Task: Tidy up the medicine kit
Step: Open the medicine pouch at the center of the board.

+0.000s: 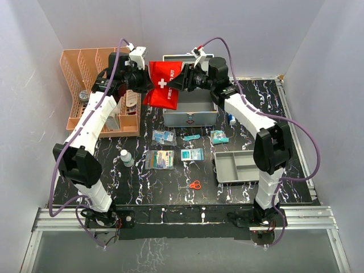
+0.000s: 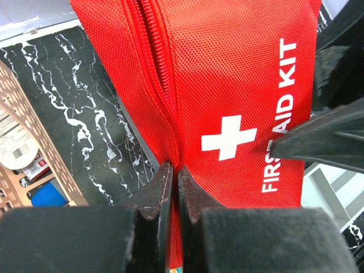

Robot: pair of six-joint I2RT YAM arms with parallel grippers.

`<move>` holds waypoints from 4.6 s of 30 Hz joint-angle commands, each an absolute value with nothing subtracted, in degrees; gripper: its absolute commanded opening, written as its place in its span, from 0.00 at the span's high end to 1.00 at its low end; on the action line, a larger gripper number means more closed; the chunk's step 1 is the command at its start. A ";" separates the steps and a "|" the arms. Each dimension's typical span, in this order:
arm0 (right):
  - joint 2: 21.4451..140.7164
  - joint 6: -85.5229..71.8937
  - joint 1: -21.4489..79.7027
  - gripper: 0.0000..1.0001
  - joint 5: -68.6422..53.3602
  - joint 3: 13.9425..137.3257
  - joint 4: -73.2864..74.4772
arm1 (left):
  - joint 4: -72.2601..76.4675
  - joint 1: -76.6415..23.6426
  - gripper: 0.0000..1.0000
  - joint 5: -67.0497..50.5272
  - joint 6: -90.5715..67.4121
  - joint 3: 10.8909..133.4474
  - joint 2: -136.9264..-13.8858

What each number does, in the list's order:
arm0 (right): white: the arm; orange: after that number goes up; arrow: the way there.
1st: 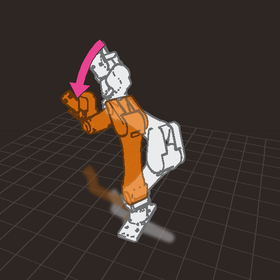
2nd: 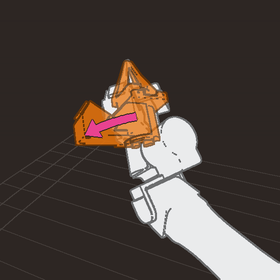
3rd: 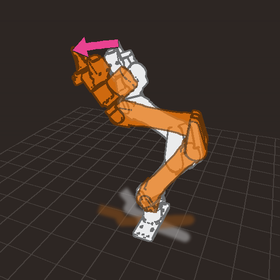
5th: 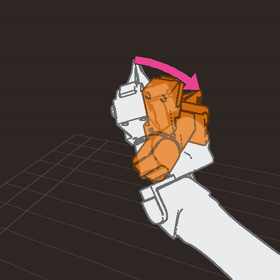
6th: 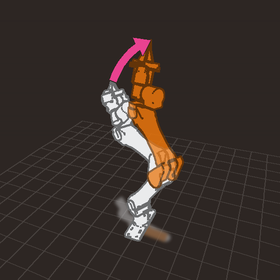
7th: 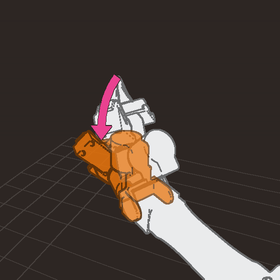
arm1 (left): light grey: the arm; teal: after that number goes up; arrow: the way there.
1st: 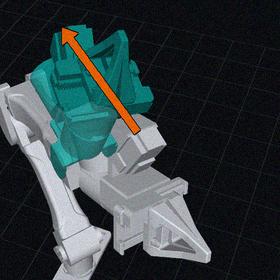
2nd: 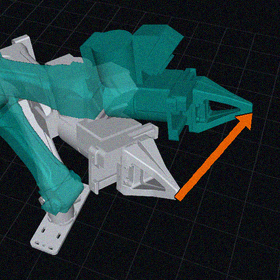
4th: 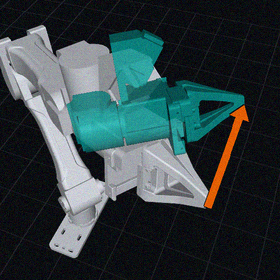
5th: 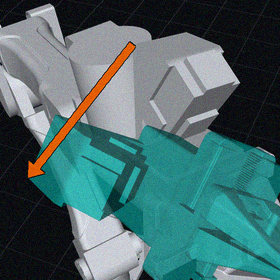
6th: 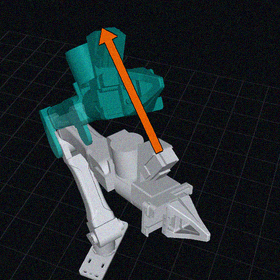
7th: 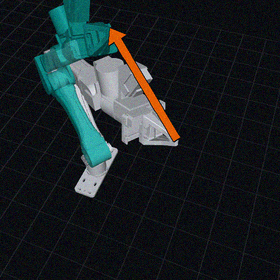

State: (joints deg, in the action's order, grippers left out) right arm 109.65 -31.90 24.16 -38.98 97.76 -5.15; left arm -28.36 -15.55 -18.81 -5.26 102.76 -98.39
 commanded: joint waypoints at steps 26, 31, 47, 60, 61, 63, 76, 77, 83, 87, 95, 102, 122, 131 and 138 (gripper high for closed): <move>104.16 -44.08 19.53 1.00 -50.99 90.07 -23.65 | -20.34 -1.15 0.30 -39.89 -13.67 94.23 -85.92; 107.64 -59.65 19.42 1.00 -59.24 92.39 -40.05 | -15.46 -0.71 0.33 -48.97 -16.31 92.92 -87.02; 113.93 -76.12 19.16 1.00 -62.38 95.31 -59.95 | -3.10 -0.66 0.34 -62.44 -25.21 92.65 -88.53; 115.31 -77.46 19.16 1.00 -62.66 96.64 -61.66 | 6.64 -0.65 0.41 -65.24 -33.56 89.30 -88.78; 115.31 -77.64 19.22 1.00 -62.60 96.53 -61.82 | 7.54 -0.73 0.41 -65.60 -34.52 89.30 -88.97; 115.31 -77.82 19.20 1.00 -62.59 96.31 -62.08 | 9.25 -0.81 0.42 -66.38 -36.08 89.22 -89.25; 115.14 -78.93 19.34 1.00 -62.19 96.28 -63.84 | 8.16 -3.56 0.47 -67.77 -34.32 87.41 -88.25; 115.07 -78.96 19.34 1.00 -62.08 96.18 -63.94 | 8.60 -3.76 0.48 -67.84 -34.49 87.45 -88.35; 114.96 -79.10 19.66 1.00 -61.98 96.14 -64.03 | 10.44 -4.87 0.50 -67.95 -35.23 87.67 -89.09; 115.09 -79.17 19.84 1.00 -61.96 96.44 -63.95 | 11.86 -5.26 0.54 -68.46 -36.09 87.67 -89.36; 115.70 -80.13 20.19 1.00 -62.13 97.18 -64.76 | 13.11 -5.45 0.78 -68.29 -36.63 87.13 -89.30; 116.61 -82.48 20.87 1.00 -63.40 97.99 -67.01 | 16.70 -6.18 0.87 -68.29 -39.32 86.44 -89.55; 98.71 -33.55 20.41 0.39 -29.18 94.42 2.21 | -33.74 -7.26 1.00 -30.24 -0.08 107.18 -92.99; 101.22 -28.34 32.07 0.39 -1.07 102.92 11.13 | -44.08 -15.63 1.00 -10.62 -2.27 120.40 -102.21; 107.60 -26.63 36.58 0.39 8.91 112.24 14.87 | -41.83 -19.04 1.00 -3.66 -2.64 120.29 -102.75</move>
State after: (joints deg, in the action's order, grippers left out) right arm 105.38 -28.69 35.88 -1.41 107.11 12.82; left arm -41.85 -18.31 -10.15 -2.11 118.43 -104.75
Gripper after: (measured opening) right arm 0.610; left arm 0.017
